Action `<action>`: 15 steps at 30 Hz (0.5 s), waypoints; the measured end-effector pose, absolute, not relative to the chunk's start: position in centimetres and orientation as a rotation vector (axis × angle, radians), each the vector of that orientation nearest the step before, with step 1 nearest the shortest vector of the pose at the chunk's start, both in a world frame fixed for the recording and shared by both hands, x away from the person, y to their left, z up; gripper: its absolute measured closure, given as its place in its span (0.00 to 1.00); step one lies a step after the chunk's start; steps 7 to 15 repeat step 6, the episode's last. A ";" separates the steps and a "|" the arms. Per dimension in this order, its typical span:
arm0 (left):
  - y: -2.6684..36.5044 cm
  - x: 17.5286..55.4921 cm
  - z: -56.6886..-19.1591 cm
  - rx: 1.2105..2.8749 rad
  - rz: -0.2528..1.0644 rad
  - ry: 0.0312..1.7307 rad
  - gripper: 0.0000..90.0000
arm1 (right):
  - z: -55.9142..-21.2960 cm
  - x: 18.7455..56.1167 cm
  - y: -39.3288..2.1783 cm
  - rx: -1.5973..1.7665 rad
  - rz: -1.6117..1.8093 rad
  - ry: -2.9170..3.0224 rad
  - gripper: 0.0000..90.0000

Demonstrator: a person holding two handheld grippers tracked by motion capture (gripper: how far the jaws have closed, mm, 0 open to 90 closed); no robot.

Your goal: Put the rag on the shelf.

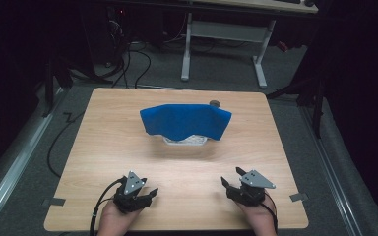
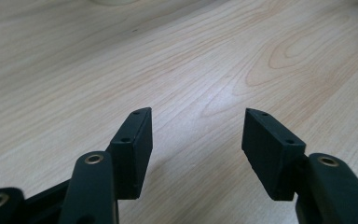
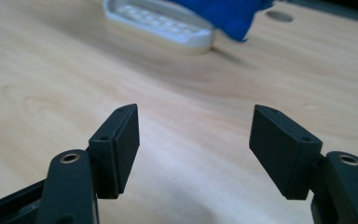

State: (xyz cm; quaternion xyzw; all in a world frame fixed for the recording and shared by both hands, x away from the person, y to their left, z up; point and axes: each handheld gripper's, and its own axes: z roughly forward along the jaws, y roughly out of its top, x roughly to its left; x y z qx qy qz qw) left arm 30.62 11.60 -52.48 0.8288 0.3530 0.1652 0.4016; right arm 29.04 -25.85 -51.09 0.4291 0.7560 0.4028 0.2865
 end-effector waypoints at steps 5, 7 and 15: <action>11.9 31.2 -52.8 2.086 0.396 0.921 0.48 | -51.4 29.5 -25.7 1.160 1.069 2.020 0.37; 11.9 31.2 -52.8 2.086 0.396 0.921 0.48 | -51.4 29.6 -25.7 1.160 1.067 2.017 0.36; 11.9 31.2 -52.8 2.086 0.396 0.921 0.48 | -51.4 29.6 -25.7 1.160 1.067 2.017 0.36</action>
